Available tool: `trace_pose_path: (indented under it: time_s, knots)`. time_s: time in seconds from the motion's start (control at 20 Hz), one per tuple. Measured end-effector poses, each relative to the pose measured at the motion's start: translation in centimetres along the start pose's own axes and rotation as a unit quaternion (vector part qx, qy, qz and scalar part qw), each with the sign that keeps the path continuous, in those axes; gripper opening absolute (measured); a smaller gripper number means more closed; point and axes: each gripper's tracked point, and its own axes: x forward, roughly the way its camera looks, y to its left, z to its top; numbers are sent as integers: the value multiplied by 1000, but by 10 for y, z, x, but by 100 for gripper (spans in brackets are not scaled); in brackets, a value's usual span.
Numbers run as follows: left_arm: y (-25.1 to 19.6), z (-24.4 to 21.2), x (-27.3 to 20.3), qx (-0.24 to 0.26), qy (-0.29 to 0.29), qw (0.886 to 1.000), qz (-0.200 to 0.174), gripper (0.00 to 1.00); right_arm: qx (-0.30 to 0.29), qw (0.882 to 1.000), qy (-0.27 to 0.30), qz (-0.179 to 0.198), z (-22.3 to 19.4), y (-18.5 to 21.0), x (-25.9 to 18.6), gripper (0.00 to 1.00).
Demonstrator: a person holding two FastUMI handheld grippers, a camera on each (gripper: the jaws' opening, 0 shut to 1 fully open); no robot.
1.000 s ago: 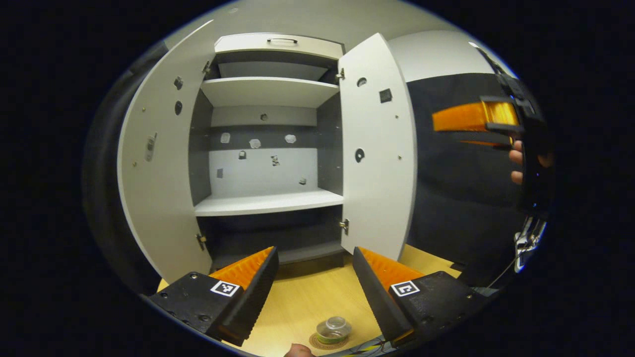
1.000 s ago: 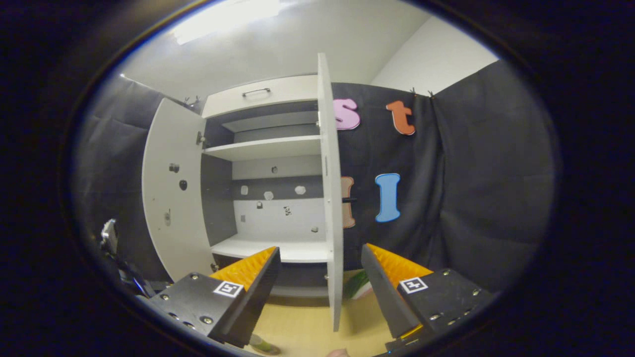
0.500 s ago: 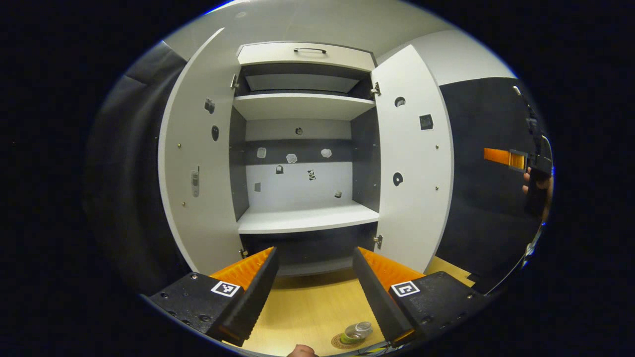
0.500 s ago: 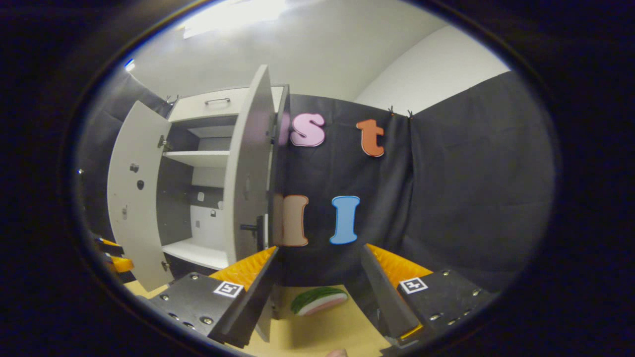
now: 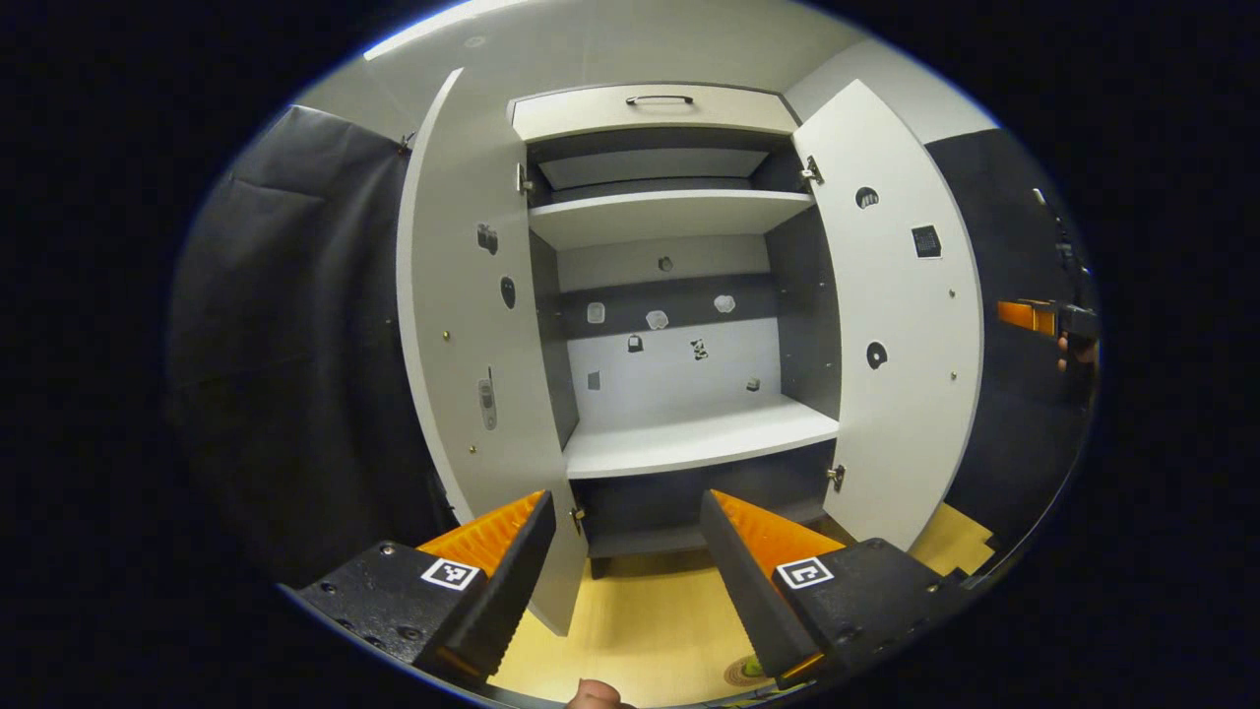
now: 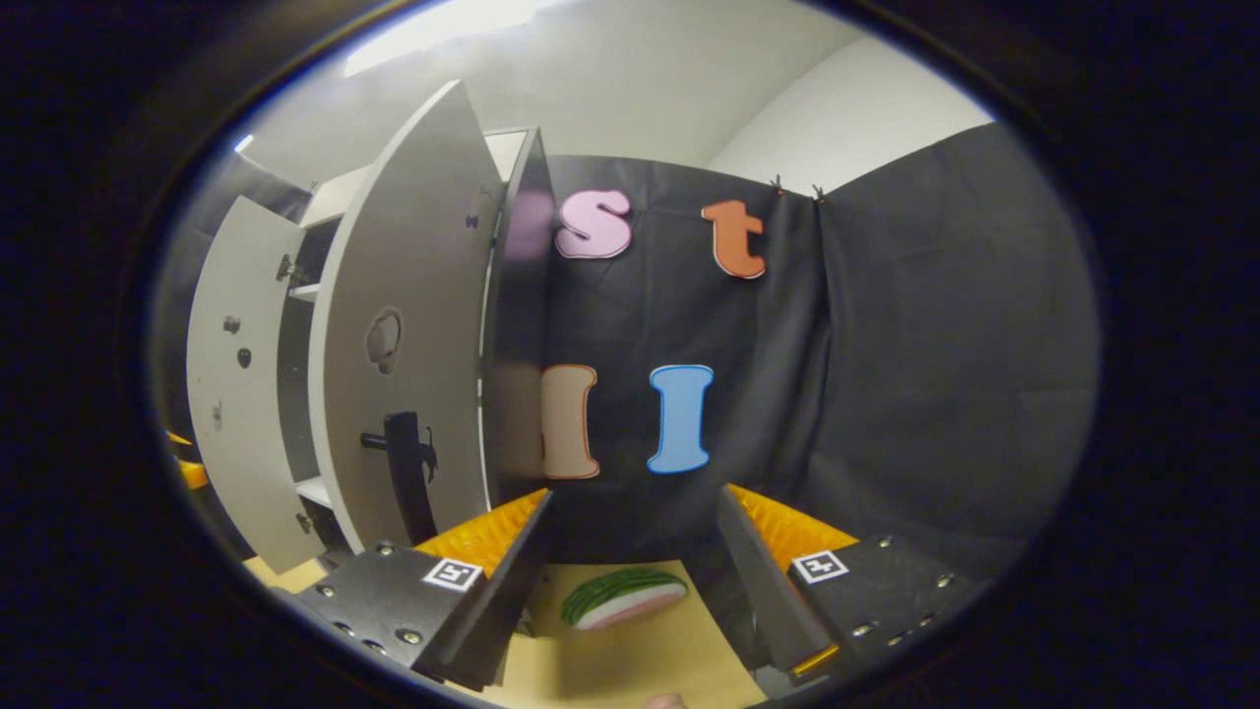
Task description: Grasp the bottle in the cabinet with the left hand and place it on the coaster, then close the right door with the right hand and the left door with the left hand.
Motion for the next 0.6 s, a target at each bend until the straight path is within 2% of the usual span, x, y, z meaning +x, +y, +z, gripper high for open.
trace_pose_path:
  time_s: [0.2, 0.3, 0.35, 0.4, 0.6]
  knots:
    - [11, 1, -1, 1, 5, 1000, 5, 93, 7, 999, 14, 35, 2, 33, 25, 99]
    - [14, -1, -1, -10, 10, 1000, 3, 94, 5, 997, 17, 69, 4, 60, 27, 99]
    - [15, -4, 0, -12, 15, 1000, -1, 93, -2, 997, 21, 75, 4, 68, 29, 100]
    - [15, -7, -1, -12, 24, 1000, -5, 94, -5, 997, 20, 79, 5, 67, 26, 92]
    - [8, -15, 3, -17, 45, 998, -33, 94, 10, 996, 27, 83, 4, 68, 30, 92]
